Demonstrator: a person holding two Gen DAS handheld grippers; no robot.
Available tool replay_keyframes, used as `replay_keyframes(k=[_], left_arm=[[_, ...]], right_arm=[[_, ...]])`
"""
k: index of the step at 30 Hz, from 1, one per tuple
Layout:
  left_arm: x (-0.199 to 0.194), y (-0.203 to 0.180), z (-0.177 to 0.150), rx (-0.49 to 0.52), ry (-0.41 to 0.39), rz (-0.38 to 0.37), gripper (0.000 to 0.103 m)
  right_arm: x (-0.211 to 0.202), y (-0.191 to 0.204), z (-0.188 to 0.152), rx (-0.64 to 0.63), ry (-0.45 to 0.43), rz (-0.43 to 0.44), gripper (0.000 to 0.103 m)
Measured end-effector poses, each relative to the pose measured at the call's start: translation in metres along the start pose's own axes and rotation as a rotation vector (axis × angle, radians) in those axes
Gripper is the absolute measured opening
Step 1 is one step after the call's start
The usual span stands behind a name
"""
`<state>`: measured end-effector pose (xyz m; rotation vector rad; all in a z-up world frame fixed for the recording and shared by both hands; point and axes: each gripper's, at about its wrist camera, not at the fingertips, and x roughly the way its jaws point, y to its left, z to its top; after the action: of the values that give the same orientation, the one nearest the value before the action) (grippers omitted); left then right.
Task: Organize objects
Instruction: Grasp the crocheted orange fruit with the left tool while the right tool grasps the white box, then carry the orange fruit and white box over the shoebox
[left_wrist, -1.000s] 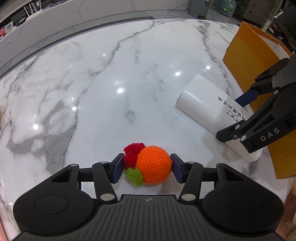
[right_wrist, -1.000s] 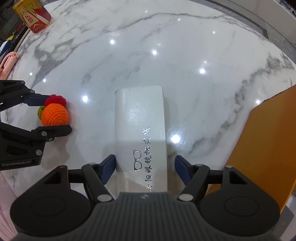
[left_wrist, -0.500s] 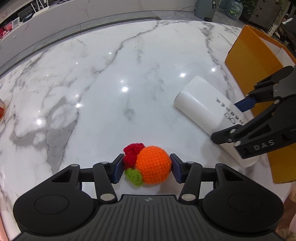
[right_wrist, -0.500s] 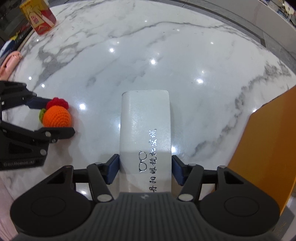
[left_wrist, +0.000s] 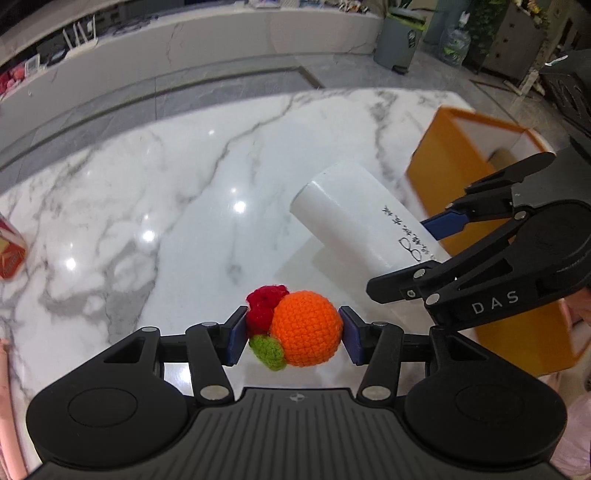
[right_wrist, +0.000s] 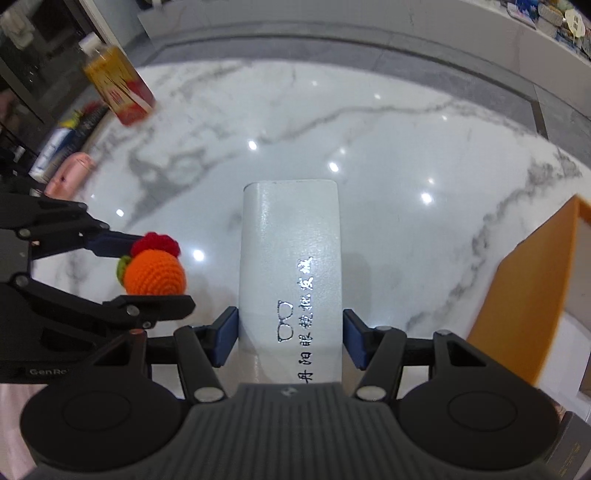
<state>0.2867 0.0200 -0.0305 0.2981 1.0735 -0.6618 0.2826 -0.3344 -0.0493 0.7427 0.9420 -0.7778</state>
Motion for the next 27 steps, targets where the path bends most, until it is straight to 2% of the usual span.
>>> replay_keyframes(k=[4,9,15,20,27], left_arm=[[-0.025,-0.020,0.012,0.052,-0.043,-0.003,0.060],[-0.054,-0.063,0.029,0.189,-0.117,-0.033,0.060],[-0.066,-0.124,0.050,0.351,-0.167,-0.091,0.060],[-0.053,-0.168,0.063,0.458,-0.175,-0.134,0.060],[-0.012,-0.191,0.078,0.510,-0.150,-0.182,0.060]], right_arm=[[-0.035,0.001,-0.001,-0.026,-0.075,0.019,0.061],[-0.083,-0.012,0.000,-0.040,-0.165,0.031,0.061],[-0.143,-0.047,-0.011,-0.059,-0.256,-0.033,0.061],[-0.163,-0.075,-0.028,-0.150,-0.208,-0.135,0.061],[-0.156,-0.120,-0.043,-0.264,-0.043,-0.261,0.061]])
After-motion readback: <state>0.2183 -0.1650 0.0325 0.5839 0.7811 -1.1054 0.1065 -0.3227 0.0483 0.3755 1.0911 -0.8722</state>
